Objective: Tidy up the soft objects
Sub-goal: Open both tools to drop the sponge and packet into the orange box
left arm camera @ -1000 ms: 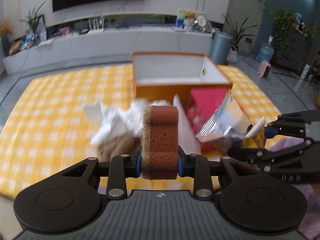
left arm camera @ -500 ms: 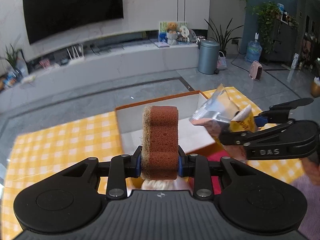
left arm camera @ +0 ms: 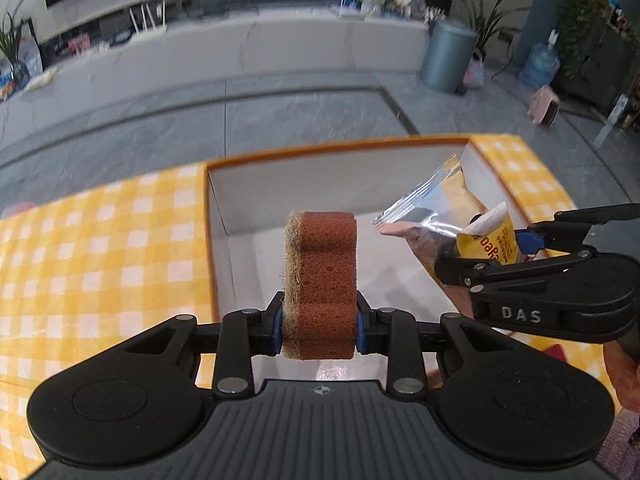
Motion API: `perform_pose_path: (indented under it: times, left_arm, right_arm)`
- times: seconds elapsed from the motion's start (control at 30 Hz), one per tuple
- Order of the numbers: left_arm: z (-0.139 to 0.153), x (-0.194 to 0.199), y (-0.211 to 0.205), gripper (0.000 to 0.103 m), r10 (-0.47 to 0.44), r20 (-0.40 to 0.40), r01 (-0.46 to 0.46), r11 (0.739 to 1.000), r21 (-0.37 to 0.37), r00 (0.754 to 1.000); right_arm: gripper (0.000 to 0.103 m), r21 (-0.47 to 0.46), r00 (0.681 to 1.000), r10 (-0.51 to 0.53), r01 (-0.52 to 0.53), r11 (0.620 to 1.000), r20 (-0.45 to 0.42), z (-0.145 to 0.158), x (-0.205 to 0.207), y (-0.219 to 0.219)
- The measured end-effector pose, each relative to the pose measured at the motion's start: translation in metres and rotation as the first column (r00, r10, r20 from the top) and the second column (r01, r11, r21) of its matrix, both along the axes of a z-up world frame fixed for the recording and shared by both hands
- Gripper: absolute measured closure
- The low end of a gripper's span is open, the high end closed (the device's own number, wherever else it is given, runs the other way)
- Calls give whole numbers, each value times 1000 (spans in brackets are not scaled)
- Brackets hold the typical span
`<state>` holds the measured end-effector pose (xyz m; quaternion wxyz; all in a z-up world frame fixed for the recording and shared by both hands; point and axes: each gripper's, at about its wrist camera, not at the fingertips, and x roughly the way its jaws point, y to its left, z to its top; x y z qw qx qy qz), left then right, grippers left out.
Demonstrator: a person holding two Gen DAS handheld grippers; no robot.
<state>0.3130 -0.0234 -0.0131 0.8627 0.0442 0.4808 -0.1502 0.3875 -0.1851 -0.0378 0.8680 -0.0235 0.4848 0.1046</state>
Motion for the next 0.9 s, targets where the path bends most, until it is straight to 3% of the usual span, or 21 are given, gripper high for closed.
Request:
perform_pose_path:
  times: [0.3, 0.4, 0.5, 0.67, 0.9]
  left_arm:
    - [-35, 23, -2, 67, 22, -111, -20, 1000, 16, 994]
    - [-35, 19, 2, 63, 28, -99, -26, 999, 23, 995]
    - [-31, 20, 3, 47, 42, -108, -39, 999, 29, 993]
    - [-13, 14, 11, 47, 60, -60, -61, 998, 1, 996]
    - [40, -20, 21, 46, 39, 60, -37, 999, -33, 997]
  right_arm:
    - [54, 5, 983, -15, 16, 1000, -182, -53, 23, 0]
    - [52, 7, 980, -25, 27, 1000, -200, -57, 23, 0]
    - [51, -1, 982, -26, 26, 1000, -187, -51, 19, 2]
    - [46, -15, 986, -39, 37, 999, -161, -32, 8, 2]
    - [45, -7, 997, -37, 37, 999, -60, 12, -27, -1]
